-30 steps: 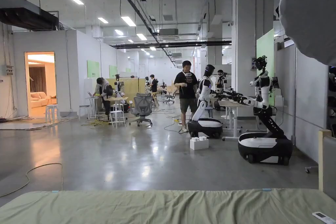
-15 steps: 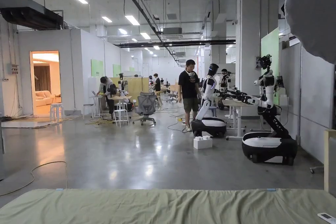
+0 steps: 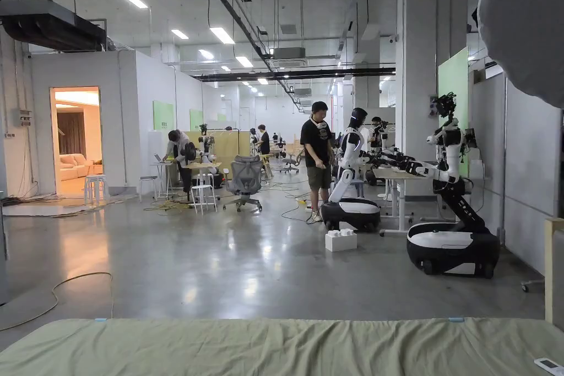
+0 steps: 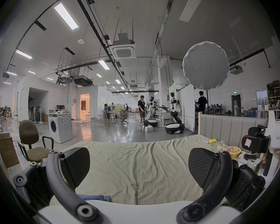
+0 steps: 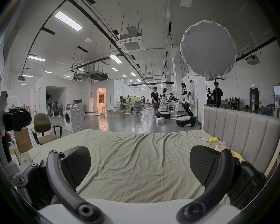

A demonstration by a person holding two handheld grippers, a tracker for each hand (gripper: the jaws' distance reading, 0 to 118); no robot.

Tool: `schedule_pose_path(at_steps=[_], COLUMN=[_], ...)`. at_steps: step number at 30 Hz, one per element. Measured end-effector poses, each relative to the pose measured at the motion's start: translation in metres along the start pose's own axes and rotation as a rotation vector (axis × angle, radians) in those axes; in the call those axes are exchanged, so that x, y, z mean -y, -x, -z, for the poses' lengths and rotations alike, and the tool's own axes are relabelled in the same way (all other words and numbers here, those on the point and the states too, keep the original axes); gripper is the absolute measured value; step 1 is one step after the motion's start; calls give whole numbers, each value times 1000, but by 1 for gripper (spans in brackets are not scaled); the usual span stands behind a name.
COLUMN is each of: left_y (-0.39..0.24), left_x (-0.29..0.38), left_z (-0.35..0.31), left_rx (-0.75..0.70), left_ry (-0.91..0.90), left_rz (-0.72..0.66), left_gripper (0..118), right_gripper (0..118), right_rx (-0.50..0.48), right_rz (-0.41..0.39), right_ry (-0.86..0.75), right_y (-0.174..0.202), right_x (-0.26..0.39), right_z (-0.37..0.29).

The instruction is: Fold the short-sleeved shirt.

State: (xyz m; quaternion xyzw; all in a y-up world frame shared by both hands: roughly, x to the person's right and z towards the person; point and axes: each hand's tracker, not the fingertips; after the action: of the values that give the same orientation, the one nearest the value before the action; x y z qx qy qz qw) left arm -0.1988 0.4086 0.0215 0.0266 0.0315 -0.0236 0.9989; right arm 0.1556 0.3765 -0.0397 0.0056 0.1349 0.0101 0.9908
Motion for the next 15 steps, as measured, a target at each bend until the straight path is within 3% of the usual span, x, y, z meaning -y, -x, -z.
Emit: schedule_pose_path(at_steps=[5, 15], left_y=[2, -1], left_x=[-1, -4], left_z=[2, -1], left_rx=[-18, -5], left_ry=[19, 13], left_rz=[-15, -8], left_gripper=[118, 118], right_gripper=[118, 118], right_rx=[-24, -7], right_rz=[74, 31], right_ry=[28, 24], right_y=[-3, -2], right_x=[-3, -7], right_z=[-2, -3])
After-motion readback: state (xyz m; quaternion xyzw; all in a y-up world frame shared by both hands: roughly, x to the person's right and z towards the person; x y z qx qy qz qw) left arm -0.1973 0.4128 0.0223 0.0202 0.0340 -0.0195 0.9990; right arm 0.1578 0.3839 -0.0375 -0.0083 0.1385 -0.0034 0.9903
